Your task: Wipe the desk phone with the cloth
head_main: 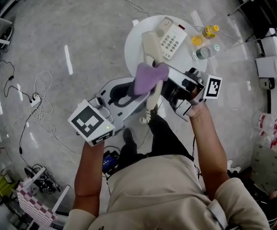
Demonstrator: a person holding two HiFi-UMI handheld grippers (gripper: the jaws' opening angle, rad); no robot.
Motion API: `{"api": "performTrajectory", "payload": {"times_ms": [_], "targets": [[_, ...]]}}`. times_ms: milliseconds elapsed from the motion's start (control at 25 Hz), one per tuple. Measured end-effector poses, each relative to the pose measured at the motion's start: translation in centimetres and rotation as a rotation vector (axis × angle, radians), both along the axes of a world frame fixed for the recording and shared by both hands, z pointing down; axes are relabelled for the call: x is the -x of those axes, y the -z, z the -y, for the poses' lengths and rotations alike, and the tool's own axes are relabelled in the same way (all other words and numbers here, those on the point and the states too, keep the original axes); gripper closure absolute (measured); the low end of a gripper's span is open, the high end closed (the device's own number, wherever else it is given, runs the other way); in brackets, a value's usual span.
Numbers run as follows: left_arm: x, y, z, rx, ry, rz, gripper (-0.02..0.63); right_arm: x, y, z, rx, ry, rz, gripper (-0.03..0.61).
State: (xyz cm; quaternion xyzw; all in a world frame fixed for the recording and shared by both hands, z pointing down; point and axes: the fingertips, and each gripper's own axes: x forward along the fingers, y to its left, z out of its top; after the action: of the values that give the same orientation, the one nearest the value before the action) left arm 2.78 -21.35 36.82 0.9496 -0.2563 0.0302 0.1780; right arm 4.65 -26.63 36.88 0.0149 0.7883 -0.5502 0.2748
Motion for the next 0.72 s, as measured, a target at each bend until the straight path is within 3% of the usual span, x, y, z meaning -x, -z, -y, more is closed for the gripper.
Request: {"api": "performTrajectory", "payload": {"times_ms": [440,720], "targets": [[2.0,1.9,3.9,-0.016,0.16,-0.11,0.517,0.4,-1.2,-2.2,0.034,0.031,-0.008,0.403],[1.7,2.1,3.6,-0.019,0.157,-0.112,0.518,-0.6,-1.3,-2.7,0.042,-0.019,-0.017,0.405]]}}
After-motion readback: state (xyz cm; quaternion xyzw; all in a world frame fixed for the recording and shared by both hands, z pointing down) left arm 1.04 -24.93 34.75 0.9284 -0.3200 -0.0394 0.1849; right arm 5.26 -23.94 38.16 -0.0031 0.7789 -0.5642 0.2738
